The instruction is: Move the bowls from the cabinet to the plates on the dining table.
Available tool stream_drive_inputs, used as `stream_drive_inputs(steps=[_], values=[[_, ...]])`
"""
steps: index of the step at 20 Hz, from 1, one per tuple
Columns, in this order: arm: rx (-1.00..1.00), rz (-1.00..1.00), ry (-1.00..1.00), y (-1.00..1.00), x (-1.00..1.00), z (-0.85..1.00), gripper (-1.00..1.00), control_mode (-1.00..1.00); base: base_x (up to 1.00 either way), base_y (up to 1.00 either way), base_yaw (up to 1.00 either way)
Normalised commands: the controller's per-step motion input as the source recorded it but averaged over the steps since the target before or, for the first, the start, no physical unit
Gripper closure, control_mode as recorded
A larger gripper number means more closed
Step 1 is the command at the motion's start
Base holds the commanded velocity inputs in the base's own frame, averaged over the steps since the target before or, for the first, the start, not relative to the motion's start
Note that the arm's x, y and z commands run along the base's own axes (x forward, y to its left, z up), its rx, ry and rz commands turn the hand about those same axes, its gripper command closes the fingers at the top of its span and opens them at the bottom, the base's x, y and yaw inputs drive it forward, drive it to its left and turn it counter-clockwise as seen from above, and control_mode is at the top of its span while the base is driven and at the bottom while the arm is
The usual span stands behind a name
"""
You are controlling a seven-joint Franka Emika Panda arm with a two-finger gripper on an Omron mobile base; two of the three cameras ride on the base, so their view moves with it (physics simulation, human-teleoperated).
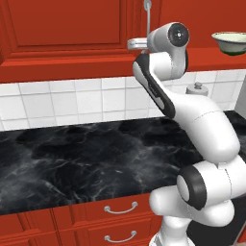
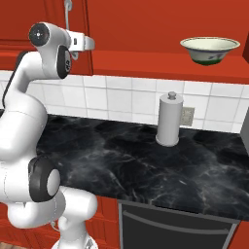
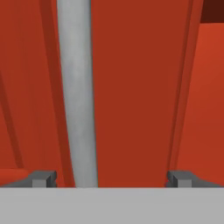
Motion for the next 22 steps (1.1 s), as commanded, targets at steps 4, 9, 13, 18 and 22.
stream_drive_inputs(steps=[4, 9, 13, 18, 22], values=[[0.0, 0.0, 0.0, 0.0, 0.0, 0.0, 1.0, -1.0, 0.0, 0.0, 0.0], [0.0, 0.0, 0.0, 0.0, 0.0, 0.0, 1.0, -1.0, 0.0, 0.0, 0.0], [0.0, 0.0, 0.0, 0.04, 0.0, 0.04, 1.0, -1.0, 0.0, 0.0, 0.0], [0.0, -0.05, -0.01, 0.15, -0.12, 0.16, 1.0, -1.0, 0.0, 0.0, 0.0], [0.0, -0.07, 0.0, 0.19, -0.16, 0.16, 1.0, -1.0, 0.0, 0.0, 0.0]])
